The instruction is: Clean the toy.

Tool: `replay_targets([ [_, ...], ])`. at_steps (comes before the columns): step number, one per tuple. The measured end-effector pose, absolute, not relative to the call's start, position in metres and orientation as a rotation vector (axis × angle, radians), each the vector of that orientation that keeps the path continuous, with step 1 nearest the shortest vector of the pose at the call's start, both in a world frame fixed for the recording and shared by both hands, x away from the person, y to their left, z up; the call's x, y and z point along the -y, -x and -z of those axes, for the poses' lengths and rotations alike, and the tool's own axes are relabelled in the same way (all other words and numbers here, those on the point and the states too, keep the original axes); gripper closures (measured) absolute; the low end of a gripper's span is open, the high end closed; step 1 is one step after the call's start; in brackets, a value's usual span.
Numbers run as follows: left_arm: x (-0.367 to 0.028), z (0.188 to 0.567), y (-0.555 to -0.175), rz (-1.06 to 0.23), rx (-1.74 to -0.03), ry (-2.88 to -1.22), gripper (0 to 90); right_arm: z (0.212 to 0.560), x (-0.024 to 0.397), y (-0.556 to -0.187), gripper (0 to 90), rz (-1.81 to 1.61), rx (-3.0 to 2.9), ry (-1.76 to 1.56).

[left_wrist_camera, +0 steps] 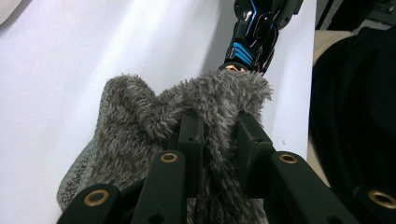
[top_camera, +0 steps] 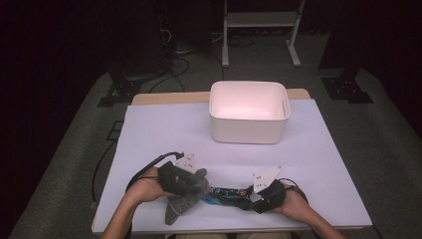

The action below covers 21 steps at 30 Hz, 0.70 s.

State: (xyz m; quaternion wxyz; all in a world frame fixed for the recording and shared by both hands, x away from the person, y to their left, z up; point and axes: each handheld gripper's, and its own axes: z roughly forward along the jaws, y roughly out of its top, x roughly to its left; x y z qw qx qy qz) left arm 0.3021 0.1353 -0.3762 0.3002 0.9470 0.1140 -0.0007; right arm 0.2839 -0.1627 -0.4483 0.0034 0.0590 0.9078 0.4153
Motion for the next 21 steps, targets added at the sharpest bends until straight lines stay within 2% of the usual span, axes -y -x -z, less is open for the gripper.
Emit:
replay_targets([
  [8, -0.11, 0.367, -0.303, 0.02, -0.222, -2.497, 74.9, 0.446, 0.159, -0.288, 57.3, -1.28, -2.855, -0.169],
  [15, -0.061, 0.363, -0.317, 0.056, -0.122, -2.519, 74.9, 0.441, 0.149, -0.3, 57.2, -1.217, -2.851, -0.123],
  [21, -0.045, 0.36, -0.328, 0.005, -0.112, -2.598, 74.9, 0.441, 0.15, -0.313, 57.1, -1.204, -2.856, -0.122],
])
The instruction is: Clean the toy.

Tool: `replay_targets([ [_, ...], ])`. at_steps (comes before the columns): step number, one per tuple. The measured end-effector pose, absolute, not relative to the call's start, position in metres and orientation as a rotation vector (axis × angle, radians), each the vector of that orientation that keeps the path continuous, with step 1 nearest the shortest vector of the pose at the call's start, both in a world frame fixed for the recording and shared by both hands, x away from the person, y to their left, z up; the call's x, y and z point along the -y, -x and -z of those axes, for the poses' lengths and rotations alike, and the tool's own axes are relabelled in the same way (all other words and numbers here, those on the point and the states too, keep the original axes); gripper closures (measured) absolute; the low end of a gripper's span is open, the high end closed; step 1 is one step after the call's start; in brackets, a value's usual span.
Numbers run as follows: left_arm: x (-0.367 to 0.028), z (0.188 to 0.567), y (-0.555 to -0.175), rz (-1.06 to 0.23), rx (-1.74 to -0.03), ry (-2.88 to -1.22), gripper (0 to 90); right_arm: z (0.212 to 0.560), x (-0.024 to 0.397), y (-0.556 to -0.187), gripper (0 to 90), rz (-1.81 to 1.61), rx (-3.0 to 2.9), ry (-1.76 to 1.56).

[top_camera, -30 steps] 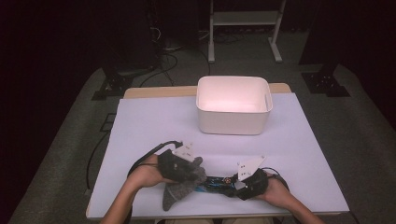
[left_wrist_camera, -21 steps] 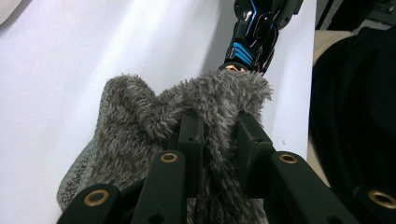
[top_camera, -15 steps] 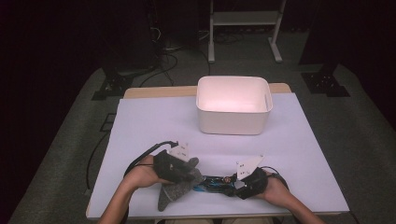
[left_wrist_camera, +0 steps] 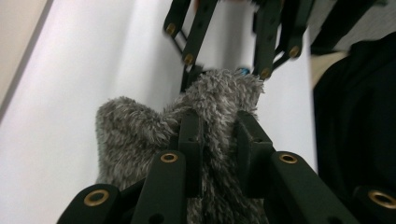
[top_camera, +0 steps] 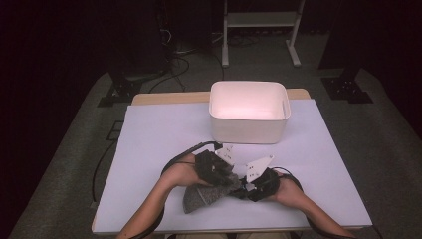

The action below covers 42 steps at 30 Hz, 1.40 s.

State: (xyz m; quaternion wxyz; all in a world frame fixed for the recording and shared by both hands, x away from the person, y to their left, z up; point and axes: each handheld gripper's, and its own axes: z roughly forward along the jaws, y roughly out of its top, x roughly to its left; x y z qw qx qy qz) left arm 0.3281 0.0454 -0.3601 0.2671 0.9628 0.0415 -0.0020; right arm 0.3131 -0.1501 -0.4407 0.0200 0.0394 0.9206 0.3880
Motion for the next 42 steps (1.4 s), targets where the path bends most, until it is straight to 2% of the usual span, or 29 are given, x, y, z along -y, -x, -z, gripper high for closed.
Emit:
replay_targets([
  [4, -0.066, 0.361, -0.334, 0.005, -0.197, -2.584, 74.9, 0.443, 0.161, -0.318, 57.4, -1.228, -2.852, -0.138],
  [10, -0.075, 0.367, -0.333, 0.027, -0.222, -2.548, 74.9, 0.444, 0.162, -0.319, 56.2, -1.24, -2.855, -0.17],
  [11, -0.074, 0.368, -0.332, 0.027, -0.224, -2.543, 74.9, 0.444, 0.162, -0.319, 53.8, -1.24, -2.864, -0.19],
  [12, -0.076, 0.368, -0.33, 0.027, -0.218, -2.539, 74.9, 0.444, 0.162, -0.319, 43.5, -1.239, -2.857, -0.238],
  [14, -0.076, 0.368, -0.328, 0.032, -0.22, -2.535, 74.9, 0.444, 0.163, -0.32, 43.5, -1.255, -2.873, -0.264],
  [22, -0.082, 0.37, -0.315, 0.041, -0.203, -2.501, 74.9, 0.437, 0.158, -0.313, 29.1, -1.325, -2.874, -0.311],
  [27, -0.089, 0.374, -0.304, 0.086, -0.187, -2.467, 75.0, 0.432, 0.158, -0.307, 26.9, -1.331, -2.864, -0.347],
  [37, -0.09, 0.379, -0.28, 0.038, -0.146, -2.491, 75.0, 0.436, 0.159, -0.288, 18.5, -1.263, -2.841, -0.424],
  [42, -0.091, 0.388, -0.271, 0.071, -0.128, -2.495, 75.0, 0.442, 0.153, -0.279, 16.1, -1.176, -2.848, -0.402],
])
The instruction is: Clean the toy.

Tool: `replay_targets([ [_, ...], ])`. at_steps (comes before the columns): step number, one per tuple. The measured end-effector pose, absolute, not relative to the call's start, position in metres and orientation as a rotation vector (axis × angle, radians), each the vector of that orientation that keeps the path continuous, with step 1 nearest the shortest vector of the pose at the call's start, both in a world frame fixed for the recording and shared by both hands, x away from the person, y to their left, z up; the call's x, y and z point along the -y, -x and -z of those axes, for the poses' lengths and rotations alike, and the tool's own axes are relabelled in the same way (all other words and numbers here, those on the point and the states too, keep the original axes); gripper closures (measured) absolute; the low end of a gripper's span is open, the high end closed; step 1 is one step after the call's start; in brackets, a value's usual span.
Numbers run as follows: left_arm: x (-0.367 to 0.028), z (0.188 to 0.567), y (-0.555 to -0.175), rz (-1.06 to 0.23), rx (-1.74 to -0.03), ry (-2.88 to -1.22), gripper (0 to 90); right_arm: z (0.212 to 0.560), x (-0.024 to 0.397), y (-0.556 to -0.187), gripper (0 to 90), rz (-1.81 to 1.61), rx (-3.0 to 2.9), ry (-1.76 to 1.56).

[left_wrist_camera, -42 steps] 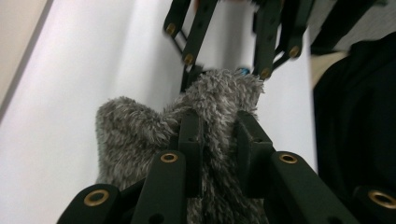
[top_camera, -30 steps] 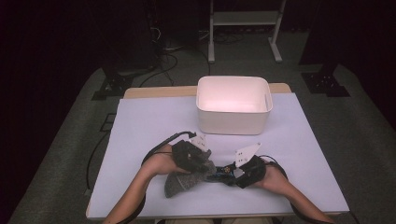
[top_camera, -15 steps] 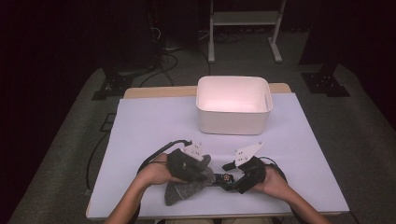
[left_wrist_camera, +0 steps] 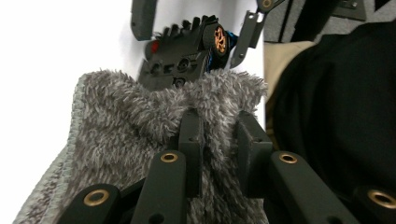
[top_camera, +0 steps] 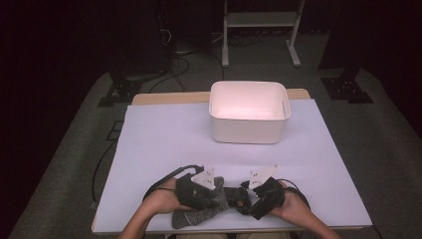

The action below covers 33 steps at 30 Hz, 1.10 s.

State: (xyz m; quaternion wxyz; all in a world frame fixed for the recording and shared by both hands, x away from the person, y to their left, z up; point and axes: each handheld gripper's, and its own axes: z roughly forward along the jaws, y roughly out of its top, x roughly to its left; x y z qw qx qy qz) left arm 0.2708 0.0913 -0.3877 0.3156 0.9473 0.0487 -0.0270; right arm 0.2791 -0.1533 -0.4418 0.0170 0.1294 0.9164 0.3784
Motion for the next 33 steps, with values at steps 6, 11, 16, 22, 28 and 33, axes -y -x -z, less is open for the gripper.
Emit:
replay_targets([
  [6, -0.088, 0.403, -0.266, 0.072, -0.129, -2.559, 72.4, 0.453, 0.149, -0.278, 13.3, -1.123, -2.887, -0.382],
  [11, -0.091, 0.402, -0.269, 0.062, -0.145, -2.538, 72.5, 0.455, 0.151, -0.282, 13.6, -1.168, -2.916, -0.377],
  [16, -0.091, 0.401, -0.273, 0.061, -0.158, -2.53, 72.7, 0.456, 0.149, -0.283, 22.8, -1.206, -2.941, -0.313],
  [22, -0.08, 0.398, -0.282, 0.049, -0.151, -2.529, 73.6, 0.457, 0.149, -0.28, 23.5, -1.19, -2.9, -0.236],
  [28, -0.046, 0.398, -0.303, 0.067, -0.129, -2.494, 75.0, 0.456, 0.146, -0.294, 23.5, -1.169, -2.889, -0.187],
  [33, -0.035, 0.401, -0.305, 0.082, -0.083, -2.505, 75.0, 0.46, 0.15, -0.295, 23.6, -1.191, -2.876, -0.167],
])
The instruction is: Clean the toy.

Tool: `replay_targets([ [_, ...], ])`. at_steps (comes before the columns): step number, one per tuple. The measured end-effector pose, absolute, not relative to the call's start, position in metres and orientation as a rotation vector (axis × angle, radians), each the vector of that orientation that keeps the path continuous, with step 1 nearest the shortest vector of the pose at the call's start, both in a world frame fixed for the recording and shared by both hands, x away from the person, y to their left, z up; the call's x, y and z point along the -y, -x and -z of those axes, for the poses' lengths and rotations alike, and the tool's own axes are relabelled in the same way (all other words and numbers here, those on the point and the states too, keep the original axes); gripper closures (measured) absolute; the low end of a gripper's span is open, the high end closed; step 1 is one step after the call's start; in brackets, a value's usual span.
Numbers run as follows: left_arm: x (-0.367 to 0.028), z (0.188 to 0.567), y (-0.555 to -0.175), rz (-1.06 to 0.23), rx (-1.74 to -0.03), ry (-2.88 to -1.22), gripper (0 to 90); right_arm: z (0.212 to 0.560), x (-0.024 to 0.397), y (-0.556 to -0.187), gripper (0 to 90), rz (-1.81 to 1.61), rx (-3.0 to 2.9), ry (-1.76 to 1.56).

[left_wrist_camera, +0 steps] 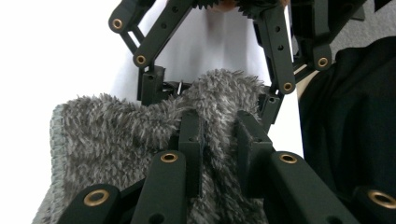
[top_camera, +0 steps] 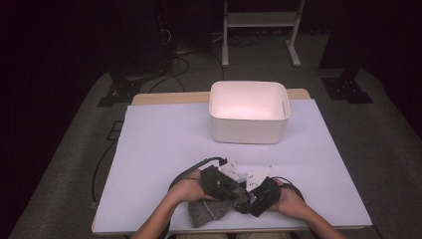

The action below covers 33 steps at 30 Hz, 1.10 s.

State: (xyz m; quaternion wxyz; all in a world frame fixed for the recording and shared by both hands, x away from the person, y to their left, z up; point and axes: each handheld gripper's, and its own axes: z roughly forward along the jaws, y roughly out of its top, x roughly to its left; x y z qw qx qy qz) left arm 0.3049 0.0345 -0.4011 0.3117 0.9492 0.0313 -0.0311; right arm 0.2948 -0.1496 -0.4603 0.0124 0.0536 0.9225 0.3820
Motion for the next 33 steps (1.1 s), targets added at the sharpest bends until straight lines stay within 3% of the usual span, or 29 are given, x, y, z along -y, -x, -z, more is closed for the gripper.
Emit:
replay_targets([
  [20, -0.134, 0.403, -0.304, 0.002, -0.342, -2.524, 73.7, 0.46, 0.15, -0.296, 23.6, -1.198, -2.88, -0.167],
  [33, -0.087, 0.399, -0.308, 0.043, -0.22, -2.501, 73.8, 0.461, 0.15, -0.296, 23.6, -1.197, -2.876, -0.163],
])
